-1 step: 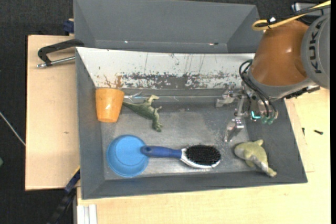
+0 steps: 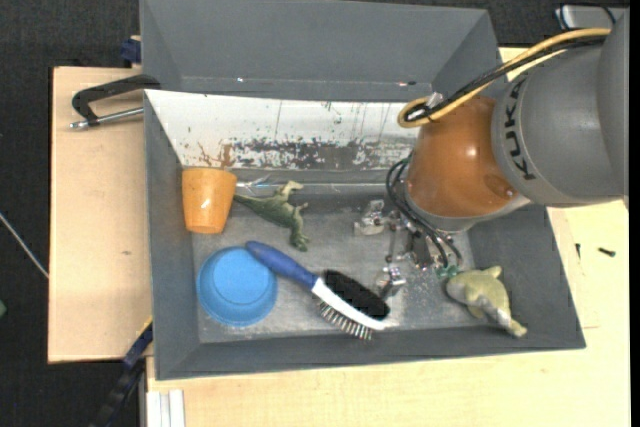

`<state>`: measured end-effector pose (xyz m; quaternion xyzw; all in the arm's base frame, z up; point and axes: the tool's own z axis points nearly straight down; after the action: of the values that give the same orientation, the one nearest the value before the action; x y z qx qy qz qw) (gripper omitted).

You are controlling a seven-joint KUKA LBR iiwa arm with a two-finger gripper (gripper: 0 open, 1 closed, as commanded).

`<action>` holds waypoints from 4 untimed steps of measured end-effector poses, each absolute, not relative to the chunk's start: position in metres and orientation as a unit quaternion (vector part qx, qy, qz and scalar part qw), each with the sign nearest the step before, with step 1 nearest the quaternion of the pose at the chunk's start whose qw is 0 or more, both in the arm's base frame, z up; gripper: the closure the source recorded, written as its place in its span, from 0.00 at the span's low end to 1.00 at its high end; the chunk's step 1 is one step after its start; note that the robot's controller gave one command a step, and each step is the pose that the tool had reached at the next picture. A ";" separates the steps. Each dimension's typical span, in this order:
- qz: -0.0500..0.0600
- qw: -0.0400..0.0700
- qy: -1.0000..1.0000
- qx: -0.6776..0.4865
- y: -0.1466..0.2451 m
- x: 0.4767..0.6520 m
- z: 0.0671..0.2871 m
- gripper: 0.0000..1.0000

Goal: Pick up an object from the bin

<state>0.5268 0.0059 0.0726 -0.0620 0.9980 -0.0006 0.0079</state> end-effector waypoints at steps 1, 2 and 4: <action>-0.001 0.003 0.976 -0.219 -0.113 0.524 0.101 0.00; 0.000 0.000 0.975 -0.221 -0.150 0.490 0.112 0.00; 0.000 0.001 0.962 -0.273 -0.150 0.493 0.072 0.00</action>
Offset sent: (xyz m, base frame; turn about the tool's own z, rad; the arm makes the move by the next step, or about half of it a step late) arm -0.0045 -0.1168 0.0274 -0.3234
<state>0.4931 -0.1495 0.0719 -0.2727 0.9621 0.0002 0.0011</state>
